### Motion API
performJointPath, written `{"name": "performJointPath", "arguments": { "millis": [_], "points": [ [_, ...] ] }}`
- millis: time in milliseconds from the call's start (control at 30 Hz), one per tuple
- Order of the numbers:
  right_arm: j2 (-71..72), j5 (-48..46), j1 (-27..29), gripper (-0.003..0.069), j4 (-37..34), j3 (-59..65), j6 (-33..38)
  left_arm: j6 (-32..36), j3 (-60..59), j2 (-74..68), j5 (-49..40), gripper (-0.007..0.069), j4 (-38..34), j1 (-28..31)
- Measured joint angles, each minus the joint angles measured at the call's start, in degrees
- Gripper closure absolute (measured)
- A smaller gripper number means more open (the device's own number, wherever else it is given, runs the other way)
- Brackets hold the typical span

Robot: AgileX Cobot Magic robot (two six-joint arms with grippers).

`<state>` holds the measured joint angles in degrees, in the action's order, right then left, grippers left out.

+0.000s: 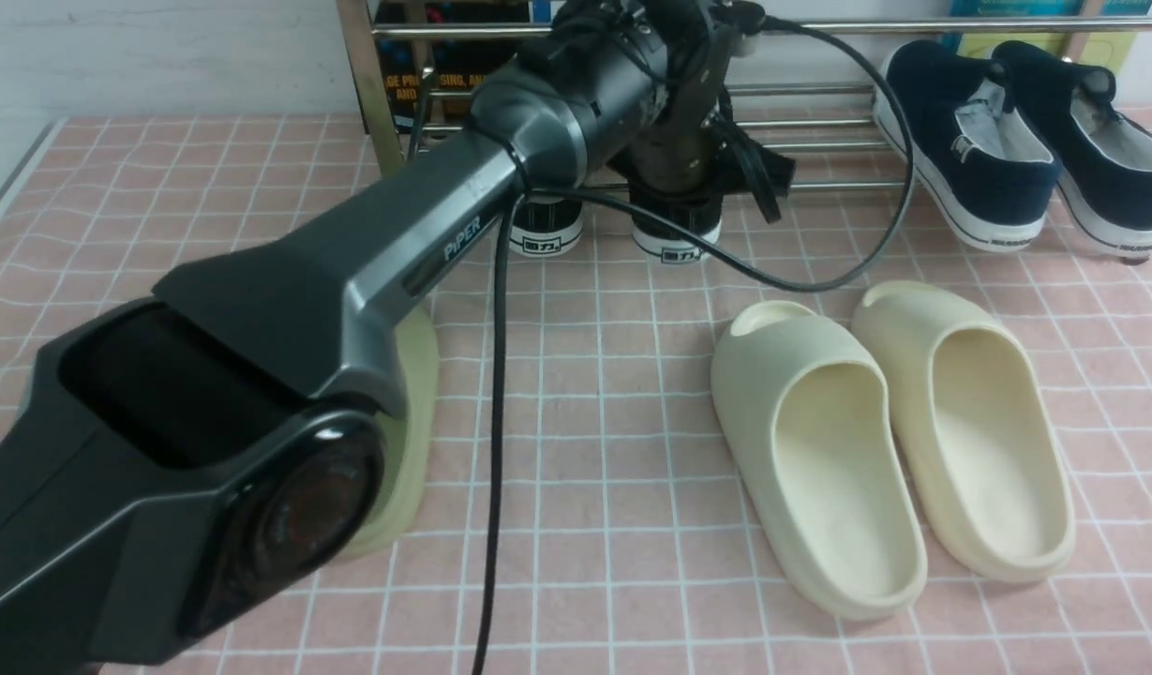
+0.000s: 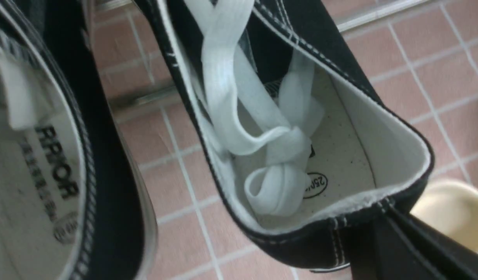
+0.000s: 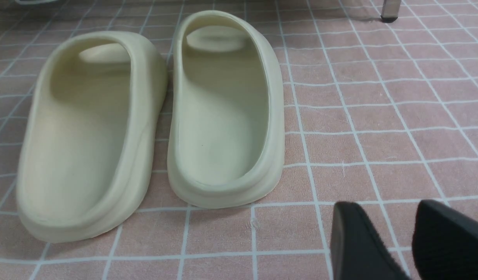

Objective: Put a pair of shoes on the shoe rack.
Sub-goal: Use the left arm to put a shoe into the shoe rack

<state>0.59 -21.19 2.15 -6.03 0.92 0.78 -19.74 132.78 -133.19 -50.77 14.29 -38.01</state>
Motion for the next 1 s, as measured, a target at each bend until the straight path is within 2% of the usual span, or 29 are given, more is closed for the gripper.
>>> {"name": "performJointPath", "arguments": {
  "millis": [767, 1000],
  "points": [
    [0.00, 0.00, 0.00, 0.0421, 0.00, 0.00, 0.00, -3.16, 0.00, 0.00, 2.22, 0.0615, 3.00, 1.15],
    [0.00, 0.00, 0.00, 0.0421, 0.00, 0.00, 0.00, -3.21, 0.25, 0.00, -1.47, 0.0610, 2.64, 1.15]
  ]
}}
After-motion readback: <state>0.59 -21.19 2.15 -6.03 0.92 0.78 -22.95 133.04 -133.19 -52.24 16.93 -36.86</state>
